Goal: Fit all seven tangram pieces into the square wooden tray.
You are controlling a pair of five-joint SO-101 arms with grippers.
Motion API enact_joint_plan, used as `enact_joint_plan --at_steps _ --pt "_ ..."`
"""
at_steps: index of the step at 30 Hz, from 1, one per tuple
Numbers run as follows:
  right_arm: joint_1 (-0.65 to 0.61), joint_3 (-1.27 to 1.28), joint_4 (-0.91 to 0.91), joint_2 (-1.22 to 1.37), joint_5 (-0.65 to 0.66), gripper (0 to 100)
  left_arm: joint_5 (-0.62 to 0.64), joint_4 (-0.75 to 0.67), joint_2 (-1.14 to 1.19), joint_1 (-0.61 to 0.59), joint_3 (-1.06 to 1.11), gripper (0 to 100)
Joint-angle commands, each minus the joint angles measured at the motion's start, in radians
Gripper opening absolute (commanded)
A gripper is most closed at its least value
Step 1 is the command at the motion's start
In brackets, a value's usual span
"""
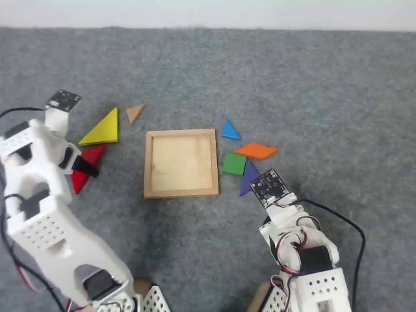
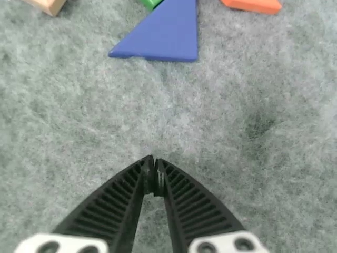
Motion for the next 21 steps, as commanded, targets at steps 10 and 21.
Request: enact_joint_plan --at_steps 10,21 --pt "0.01 0.003 0.002 0.007 -0.005 0.6 -0.074 0.181 0.35 0.026 -0.249 30" --pt "0.01 0.003 0.002 0.007 -0.005 0.6 -0.16 0.183 0.354 0.008 -0.248 25"
